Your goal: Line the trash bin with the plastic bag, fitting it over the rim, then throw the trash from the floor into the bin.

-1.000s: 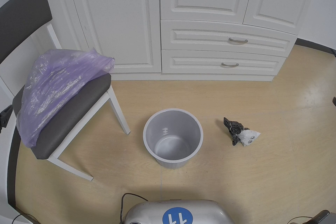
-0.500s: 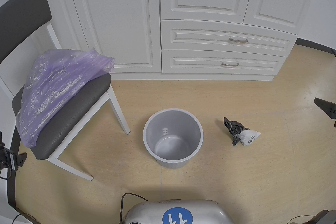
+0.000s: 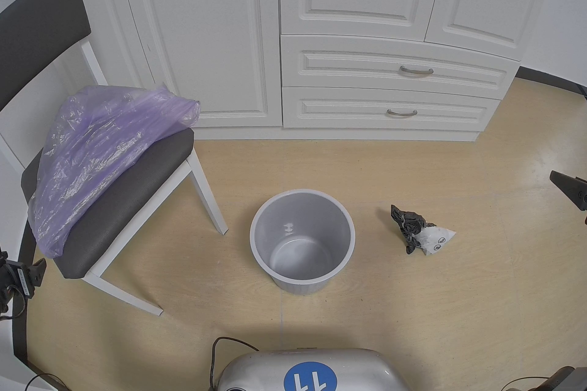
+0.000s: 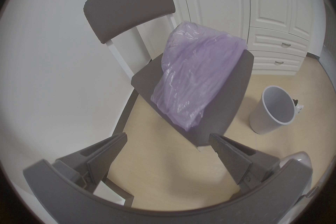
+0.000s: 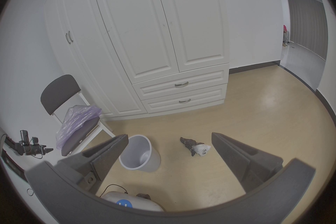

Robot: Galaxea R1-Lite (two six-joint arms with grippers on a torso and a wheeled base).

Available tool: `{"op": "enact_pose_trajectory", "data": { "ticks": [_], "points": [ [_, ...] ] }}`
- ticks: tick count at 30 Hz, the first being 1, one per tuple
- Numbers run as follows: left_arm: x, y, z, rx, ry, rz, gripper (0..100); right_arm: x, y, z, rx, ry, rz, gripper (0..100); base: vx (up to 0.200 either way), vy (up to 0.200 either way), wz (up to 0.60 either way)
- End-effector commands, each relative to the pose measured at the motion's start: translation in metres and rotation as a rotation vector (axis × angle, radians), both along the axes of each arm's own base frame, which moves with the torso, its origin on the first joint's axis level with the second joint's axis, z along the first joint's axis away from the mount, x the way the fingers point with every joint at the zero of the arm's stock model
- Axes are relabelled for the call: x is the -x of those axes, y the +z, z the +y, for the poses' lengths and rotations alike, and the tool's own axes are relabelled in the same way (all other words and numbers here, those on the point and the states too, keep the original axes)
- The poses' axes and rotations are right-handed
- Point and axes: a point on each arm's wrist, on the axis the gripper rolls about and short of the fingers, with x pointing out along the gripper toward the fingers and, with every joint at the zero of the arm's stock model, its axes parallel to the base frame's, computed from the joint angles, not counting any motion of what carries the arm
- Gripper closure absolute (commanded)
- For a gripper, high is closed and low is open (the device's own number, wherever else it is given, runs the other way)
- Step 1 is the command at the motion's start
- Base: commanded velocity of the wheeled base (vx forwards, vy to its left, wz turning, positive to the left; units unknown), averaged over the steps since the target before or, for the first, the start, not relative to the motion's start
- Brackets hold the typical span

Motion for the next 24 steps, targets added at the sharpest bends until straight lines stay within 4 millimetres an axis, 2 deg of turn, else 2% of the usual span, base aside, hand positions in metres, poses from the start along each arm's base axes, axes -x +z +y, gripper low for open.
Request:
{"op": "enact_pose_trajectory", "data": {
  "ticks": [1, 14, 18, 24],
  "points": [
    [-0.025, -0.015, 0.02, 0.053, -0.002, 0.058, 0, 0.004, 0.001, 0.0, -0.001, 0.005, -0.017, 0, 0.0, 0.0, 0.0],
    [-0.053, -0.02, 0.03, 0.082, -0.048, 0.099, 0, 0.004, 0.003, 0.0, 0.0, -0.001, -0.025, 0, 0.0, 0.0, 0.0],
    [-0.063, -0.023, 0.037, 0.085, -0.039, 0.11, 0, 0.004, 0.004, 0.0, 0.0, -0.004, -0.027, 0, 0.0, 0.0, 0.0],
    [-0.085, -0.032, 0.058, 0.038, 0.043, 0.048, 0, 0.004, 0.005, -0.001, -0.005, -0.007, -0.031, 0, 0.0, 0.0, 0.0]
  ]
}}
